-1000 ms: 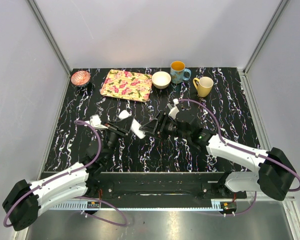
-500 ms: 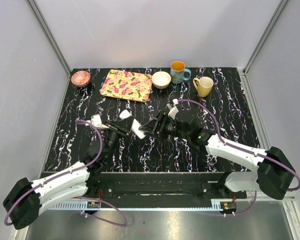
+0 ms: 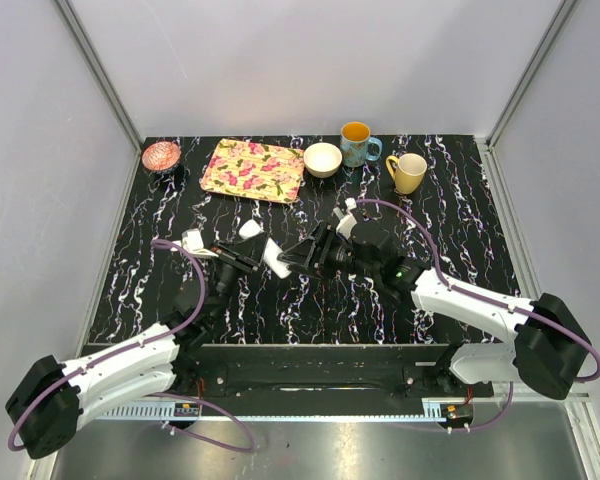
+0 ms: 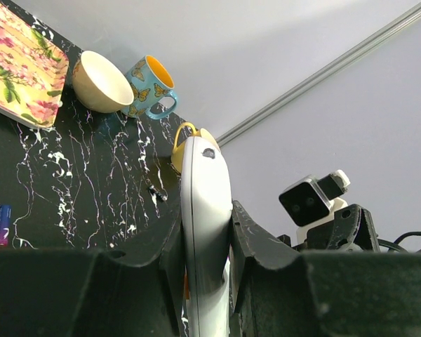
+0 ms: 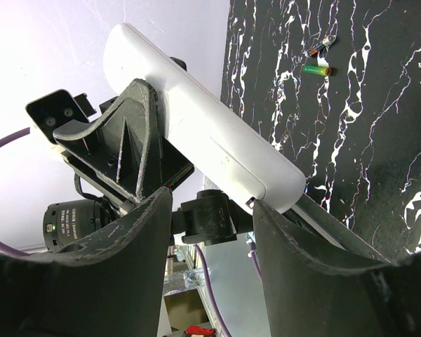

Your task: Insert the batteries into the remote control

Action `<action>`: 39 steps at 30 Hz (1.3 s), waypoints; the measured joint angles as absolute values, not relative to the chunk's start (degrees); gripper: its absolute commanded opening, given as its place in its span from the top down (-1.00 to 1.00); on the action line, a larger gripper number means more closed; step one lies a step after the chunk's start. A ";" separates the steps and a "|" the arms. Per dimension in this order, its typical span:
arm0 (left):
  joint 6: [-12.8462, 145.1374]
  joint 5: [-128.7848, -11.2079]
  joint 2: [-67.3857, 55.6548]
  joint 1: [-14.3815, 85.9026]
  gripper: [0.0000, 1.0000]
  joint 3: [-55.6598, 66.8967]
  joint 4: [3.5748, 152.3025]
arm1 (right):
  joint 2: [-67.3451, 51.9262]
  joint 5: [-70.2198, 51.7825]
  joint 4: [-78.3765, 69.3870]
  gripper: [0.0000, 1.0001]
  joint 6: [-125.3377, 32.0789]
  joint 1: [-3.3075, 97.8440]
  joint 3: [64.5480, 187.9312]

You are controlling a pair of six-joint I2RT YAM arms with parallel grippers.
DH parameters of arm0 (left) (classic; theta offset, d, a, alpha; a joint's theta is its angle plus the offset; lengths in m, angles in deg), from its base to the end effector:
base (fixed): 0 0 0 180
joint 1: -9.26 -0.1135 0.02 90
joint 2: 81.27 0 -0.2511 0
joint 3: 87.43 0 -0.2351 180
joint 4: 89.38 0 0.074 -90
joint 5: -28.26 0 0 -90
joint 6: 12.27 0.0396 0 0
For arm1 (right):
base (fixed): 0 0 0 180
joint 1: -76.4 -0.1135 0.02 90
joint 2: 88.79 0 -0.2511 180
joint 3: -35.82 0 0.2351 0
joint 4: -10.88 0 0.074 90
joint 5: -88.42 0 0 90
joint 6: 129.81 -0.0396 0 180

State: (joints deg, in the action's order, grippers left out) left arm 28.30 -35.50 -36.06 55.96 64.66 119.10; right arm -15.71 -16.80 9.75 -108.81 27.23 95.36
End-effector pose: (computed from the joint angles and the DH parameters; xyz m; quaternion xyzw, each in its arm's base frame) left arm 0.1328 -0.1154 0.2430 -0.1901 0.6139 -0.4634 0.6101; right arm 0.1778 0.2217 0.2703 0.0554 0.7868 0.5735 0.2212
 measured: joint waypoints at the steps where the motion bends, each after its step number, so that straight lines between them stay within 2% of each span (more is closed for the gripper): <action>1: 28.30 -35.47 -36.17 55.96 1.00 64.66 118.95 | -15.73 -16.84 9.75 -0.18 -108.78 27.23 95.36; 39: 28.67 -34.62 -38.60 57.07 1.00 63.77 111.76 | -17.07 -17.57 9.95 -0.18 -108.72 27.23 95.34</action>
